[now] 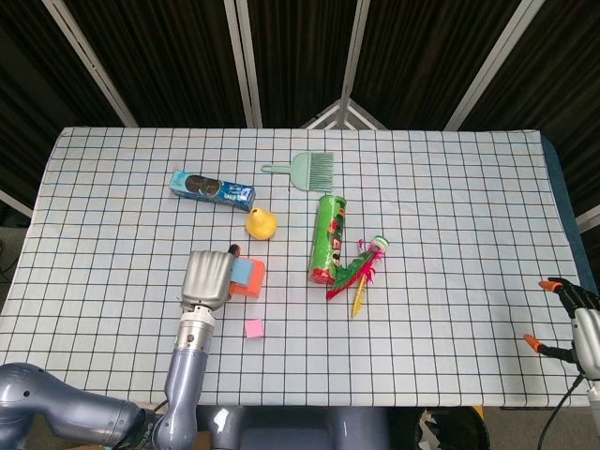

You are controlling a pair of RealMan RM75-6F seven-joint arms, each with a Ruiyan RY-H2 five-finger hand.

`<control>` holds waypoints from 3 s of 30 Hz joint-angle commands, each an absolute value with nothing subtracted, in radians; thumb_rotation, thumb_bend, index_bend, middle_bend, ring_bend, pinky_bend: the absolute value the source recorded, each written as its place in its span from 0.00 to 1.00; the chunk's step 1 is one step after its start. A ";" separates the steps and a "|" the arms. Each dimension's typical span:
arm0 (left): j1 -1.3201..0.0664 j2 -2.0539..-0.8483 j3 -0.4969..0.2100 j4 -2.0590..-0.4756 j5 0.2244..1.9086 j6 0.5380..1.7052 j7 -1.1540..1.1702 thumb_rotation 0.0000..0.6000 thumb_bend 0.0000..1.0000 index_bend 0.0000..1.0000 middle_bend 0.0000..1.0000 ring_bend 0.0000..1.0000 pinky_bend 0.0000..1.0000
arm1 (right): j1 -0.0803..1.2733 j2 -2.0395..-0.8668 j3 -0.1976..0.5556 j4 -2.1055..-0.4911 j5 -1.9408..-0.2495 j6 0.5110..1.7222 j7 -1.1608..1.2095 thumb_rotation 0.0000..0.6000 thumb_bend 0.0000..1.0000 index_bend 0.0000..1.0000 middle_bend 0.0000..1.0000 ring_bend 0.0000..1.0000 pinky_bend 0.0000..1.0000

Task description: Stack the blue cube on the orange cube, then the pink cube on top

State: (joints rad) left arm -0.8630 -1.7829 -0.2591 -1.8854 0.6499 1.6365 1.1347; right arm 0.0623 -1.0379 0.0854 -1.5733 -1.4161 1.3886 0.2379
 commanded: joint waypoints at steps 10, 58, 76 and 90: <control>-0.855 -1.794 -0.269 -1.860 0.651 1.621 1.127 1.00 0.35 0.40 0.84 0.73 0.88 | 0.058 -1.043 0.082 -1.575 -1.420 1.404 0.230 1.00 0.17 0.25 0.20 0.19 0.19; -0.840 -1.745 -0.261 -1.955 0.688 1.628 1.172 1.00 0.33 0.17 0.83 0.72 0.88 | 0.062 -1.036 0.079 -1.585 -1.419 1.393 0.228 1.00 0.17 0.25 0.20 0.19 0.18; -0.646 -1.541 0.071 -2.336 1.018 1.781 1.148 1.00 0.32 0.23 0.83 0.73 0.88 | 0.057 -1.033 0.081 -1.592 -1.419 1.404 0.231 1.00 0.17 0.25 0.20 0.19 0.18; -0.637 -1.606 0.062 -2.131 0.884 1.594 1.112 1.00 0.31 0.25 0.84 0.74 0.89 | 0.065 -1.037 0.082 -1.587 -1.411 1.387 0.225 1.00 0.17 0.25 0.20 0.19 0.18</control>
